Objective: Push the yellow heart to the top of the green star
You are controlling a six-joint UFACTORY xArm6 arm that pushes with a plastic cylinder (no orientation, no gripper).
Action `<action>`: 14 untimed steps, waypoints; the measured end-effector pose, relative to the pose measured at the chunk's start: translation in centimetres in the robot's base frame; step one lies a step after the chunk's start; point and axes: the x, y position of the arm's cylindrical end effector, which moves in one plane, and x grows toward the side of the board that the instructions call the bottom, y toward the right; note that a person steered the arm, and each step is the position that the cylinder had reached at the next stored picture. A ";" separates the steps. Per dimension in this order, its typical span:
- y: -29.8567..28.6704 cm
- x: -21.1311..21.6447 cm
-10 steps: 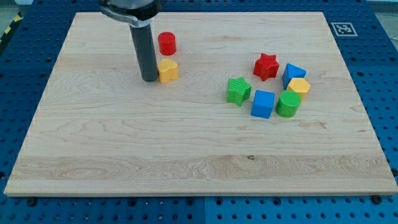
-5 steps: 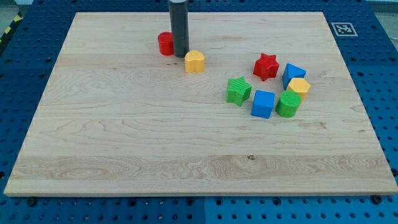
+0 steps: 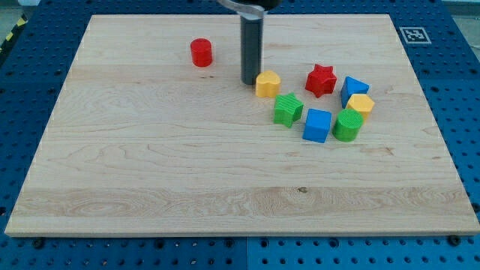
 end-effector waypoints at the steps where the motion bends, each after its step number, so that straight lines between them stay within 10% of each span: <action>1: 0.2 1.2; 14: 0.0 0.1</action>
